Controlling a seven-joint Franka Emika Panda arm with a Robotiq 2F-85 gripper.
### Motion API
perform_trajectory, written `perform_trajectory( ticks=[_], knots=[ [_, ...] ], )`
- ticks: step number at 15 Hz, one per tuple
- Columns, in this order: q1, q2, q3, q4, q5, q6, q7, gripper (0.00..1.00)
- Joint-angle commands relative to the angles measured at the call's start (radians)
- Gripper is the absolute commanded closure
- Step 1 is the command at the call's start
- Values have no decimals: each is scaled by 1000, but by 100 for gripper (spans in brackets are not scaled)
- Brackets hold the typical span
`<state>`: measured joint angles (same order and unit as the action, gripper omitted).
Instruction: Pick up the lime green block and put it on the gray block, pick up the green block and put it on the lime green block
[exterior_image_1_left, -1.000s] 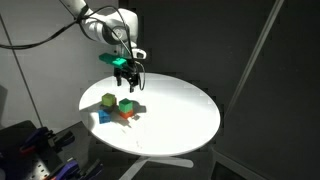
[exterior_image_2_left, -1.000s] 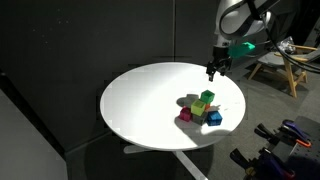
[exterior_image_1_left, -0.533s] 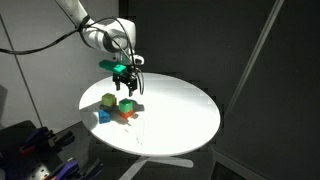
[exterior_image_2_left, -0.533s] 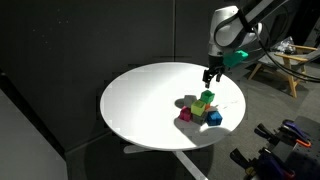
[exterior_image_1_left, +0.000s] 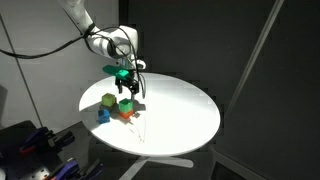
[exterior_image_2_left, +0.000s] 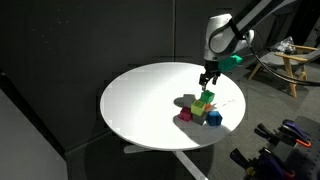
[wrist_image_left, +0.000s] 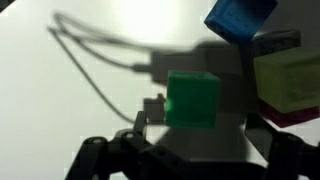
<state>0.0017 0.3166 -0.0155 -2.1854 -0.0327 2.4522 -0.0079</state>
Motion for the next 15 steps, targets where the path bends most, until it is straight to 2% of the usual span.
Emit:
perform_trajectory(
  ticks=[1,15],
  knots=[
    [3,39,-2,45,-20,1,-2,0],
    [4,111,-6,91,-31,-6,-7,0]
  ],
)
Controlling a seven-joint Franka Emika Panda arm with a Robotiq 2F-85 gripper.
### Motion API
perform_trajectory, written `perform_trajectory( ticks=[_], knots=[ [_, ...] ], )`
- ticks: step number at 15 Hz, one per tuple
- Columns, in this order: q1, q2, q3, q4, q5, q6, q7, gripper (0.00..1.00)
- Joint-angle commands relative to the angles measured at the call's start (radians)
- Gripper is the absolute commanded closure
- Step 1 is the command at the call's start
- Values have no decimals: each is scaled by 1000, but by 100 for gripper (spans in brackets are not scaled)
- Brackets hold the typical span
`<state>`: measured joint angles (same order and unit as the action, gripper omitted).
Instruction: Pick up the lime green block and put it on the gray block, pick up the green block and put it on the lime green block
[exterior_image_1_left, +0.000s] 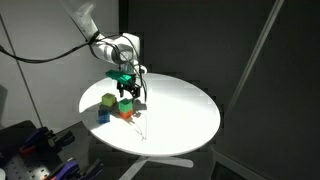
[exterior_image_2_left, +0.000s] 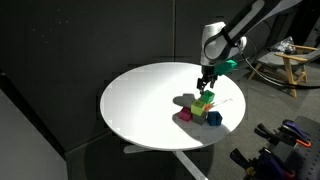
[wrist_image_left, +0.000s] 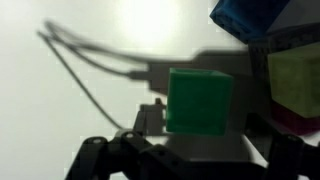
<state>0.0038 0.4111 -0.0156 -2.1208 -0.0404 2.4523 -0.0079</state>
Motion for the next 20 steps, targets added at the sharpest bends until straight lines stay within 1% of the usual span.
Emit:
perform_trajectory(
  ticks=[1,13,14,15,20],
  knots=[
    [2,21,-7,28,-25,-7,-7,0],
    [2,80,-11,63,-25,-17,-3,0],
    [4,86,-13,65,-20,-10,13,25],
    [5,90,-15,69,-22,-15,15,26],
    [16,98,-25,86,-24,-38,51,66]
  ],
)
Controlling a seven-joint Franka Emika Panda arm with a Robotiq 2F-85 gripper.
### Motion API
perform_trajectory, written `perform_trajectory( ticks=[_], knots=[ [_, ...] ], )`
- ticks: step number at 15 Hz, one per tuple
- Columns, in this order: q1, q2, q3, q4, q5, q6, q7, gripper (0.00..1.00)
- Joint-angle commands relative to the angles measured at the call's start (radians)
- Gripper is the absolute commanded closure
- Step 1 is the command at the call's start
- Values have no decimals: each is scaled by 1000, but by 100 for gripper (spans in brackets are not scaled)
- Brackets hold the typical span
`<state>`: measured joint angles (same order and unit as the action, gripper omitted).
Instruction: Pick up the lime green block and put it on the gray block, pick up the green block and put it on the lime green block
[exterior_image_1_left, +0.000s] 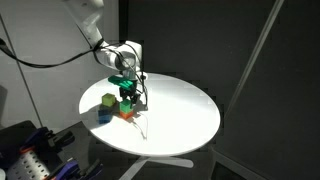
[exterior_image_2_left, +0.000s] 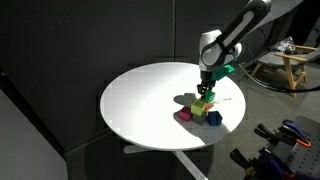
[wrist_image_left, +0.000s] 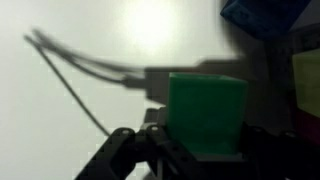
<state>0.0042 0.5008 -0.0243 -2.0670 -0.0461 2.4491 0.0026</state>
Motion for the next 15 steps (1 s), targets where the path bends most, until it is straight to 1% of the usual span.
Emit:
perform_trajectory(
  ticks=[1,6,9,15],
  knots=[
    [20,4,-22,34,-20,-43,58,69],
    [31,-48,-31,24,-26,-98,99,69],
    [37,-87,-28,21,-28,-161,108,69],
    [52,-167,-14,8,-39,-249,103,69]
  ],
)
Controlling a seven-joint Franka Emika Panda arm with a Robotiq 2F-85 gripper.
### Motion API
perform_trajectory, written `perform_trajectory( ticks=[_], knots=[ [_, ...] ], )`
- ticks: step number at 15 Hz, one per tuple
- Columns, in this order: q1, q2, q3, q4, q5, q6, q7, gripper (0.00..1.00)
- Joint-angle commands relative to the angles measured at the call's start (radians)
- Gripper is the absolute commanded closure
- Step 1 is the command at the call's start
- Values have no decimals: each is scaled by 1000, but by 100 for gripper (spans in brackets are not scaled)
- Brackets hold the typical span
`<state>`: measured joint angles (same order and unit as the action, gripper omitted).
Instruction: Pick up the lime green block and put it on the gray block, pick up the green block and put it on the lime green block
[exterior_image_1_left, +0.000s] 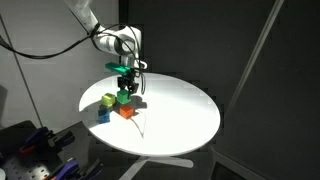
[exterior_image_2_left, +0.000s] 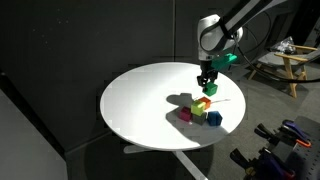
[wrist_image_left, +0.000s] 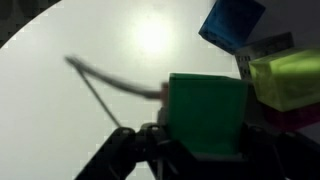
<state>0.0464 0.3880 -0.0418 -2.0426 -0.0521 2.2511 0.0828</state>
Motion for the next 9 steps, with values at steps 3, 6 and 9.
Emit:
perform_trajectory(
  ticks=[3,6,9],
  knots=[
    [14,-84,19,-20,-38,-87,-10,69],
    [22,-106,42,-25,-58,-100,-43,69],
    [34,-116,64,-27,-73,-101,-61,69]
  ],
)
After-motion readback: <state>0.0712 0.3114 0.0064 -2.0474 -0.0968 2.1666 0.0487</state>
